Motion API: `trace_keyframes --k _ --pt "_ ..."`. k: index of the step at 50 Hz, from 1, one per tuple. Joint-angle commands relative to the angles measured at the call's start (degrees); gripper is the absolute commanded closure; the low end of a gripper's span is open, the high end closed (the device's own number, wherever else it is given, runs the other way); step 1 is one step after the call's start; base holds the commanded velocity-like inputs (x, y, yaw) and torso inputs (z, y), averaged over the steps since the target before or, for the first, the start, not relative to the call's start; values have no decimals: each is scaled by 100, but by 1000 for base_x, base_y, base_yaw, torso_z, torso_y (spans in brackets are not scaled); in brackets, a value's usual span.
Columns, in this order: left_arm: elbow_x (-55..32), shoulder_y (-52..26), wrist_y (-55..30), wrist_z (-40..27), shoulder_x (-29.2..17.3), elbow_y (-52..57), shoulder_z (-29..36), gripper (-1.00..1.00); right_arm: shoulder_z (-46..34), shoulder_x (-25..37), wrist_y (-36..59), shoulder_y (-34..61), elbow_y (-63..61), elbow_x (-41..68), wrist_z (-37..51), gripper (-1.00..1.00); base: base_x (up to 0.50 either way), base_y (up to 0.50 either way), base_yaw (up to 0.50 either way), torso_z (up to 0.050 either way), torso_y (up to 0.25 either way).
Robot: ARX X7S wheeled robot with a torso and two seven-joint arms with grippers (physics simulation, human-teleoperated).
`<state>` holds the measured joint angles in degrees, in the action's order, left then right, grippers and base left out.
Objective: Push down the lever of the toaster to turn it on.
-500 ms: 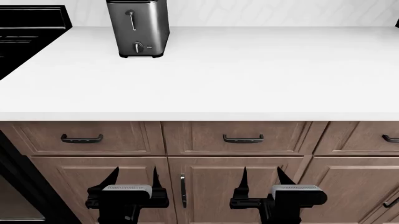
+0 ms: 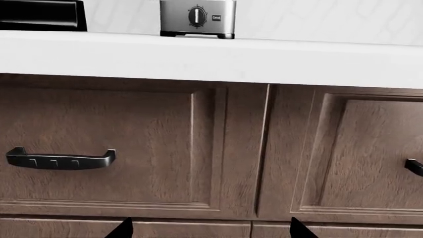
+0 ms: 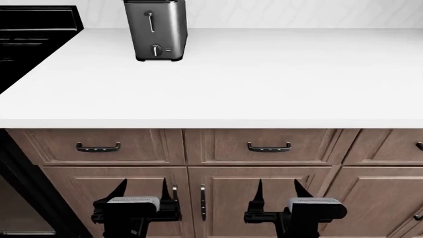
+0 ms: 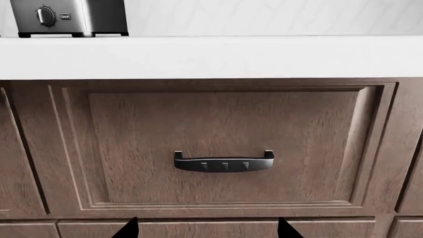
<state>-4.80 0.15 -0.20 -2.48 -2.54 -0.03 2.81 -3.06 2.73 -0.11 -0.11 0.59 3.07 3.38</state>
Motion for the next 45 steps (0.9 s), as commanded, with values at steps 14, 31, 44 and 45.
trace_keyframes --k 14,31,44,45 --pt "-222 16 -35 -257 -211 91 224 -100 -262 214 -46 -33 -77 165 240 -100 0 500 0 0 0" --pt "-401 -44 -25 -394 -307 24 281 -100 -406 313 -43 27 15 230 379 -100 0 406 0 0 0" --pt "-1778 300 -1510 -1799 -892 4014 -1708 -100 -459 364 -17 25 13 334 489 -100 0 0 0 0 0" --pt "-2173 321 -1689 -2011 -1002 4480 -2188 -100 -465 371 -16 26 5 335 497 -100 0 0 0 0 0"
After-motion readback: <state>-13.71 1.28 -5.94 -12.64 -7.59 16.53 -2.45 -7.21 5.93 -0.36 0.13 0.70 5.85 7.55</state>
